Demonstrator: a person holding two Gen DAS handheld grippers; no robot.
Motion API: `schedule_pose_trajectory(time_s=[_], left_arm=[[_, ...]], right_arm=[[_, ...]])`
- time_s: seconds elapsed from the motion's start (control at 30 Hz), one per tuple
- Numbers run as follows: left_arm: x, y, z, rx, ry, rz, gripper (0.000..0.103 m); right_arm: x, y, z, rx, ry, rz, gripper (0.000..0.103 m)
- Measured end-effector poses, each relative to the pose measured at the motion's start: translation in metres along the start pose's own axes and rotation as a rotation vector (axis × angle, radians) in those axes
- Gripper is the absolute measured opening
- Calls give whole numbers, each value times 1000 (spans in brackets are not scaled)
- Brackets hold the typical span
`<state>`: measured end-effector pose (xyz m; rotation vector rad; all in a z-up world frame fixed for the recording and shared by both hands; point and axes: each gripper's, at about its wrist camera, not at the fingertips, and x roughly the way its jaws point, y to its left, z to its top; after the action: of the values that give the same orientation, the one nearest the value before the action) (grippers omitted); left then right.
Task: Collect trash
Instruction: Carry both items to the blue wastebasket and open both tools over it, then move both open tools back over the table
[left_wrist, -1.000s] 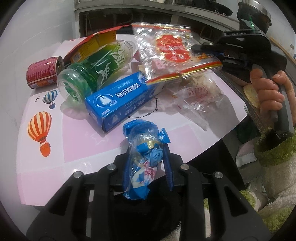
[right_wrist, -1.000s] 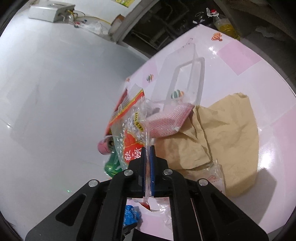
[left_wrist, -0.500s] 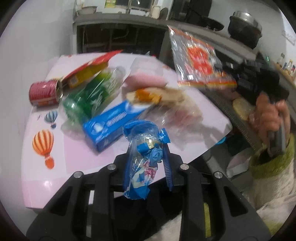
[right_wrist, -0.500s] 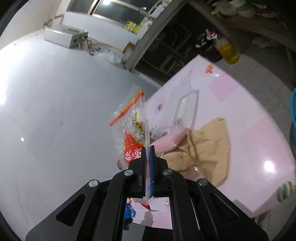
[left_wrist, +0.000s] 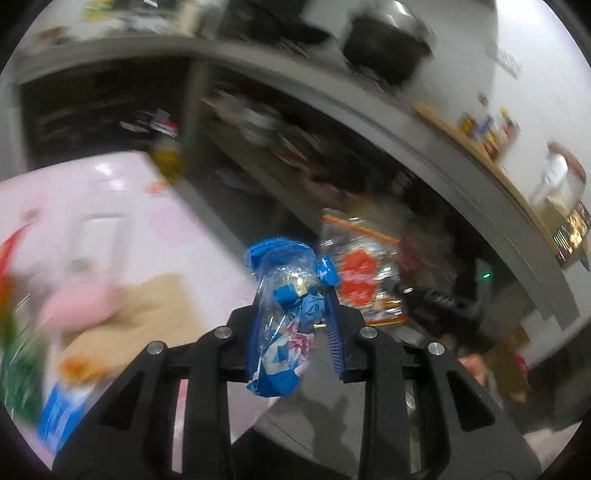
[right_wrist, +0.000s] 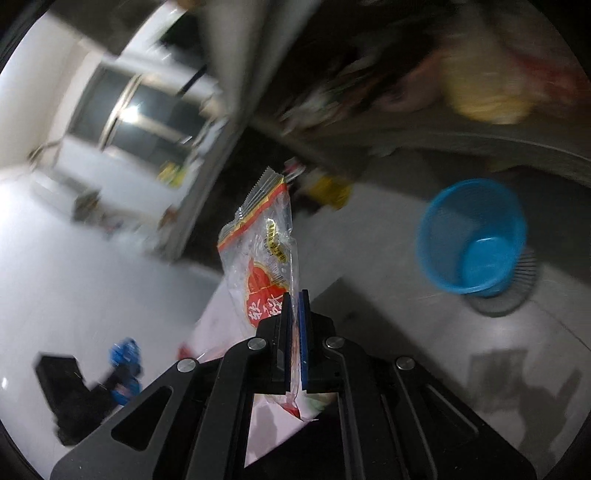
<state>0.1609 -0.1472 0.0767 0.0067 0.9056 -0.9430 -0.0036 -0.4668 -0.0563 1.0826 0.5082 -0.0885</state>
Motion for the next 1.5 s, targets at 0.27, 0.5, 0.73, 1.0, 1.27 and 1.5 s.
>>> schedule_pose_trajectory(time_s=[0.27, 0.5, 0.73, 1.0, 1.27, 1.5], left_arm=[[223, -43, 60, 88, 417, 23, 30], [382, -39, 50, 35, 645, 85, 30], [450, -33, 60, 90, 610, 197, 81], [423, -28, 75, 93, 531, 191, 84], [313, -55, 81, 202, 398, 68, 84], [183, -34, 56, 139, 295, -50, 84]], right_arm=[[36, -110, 28, 174, -34, -210, 4], [106, -183, 45, 274, 1, -337, 4], [183, -242, 65, 288, 49, -461, 51], [167, -251, 46, 268, 18, -561, 59], [112, -168, 18, -3, -2, -763, 83], [62, -89, -16, -204, -44, -900, 96]])
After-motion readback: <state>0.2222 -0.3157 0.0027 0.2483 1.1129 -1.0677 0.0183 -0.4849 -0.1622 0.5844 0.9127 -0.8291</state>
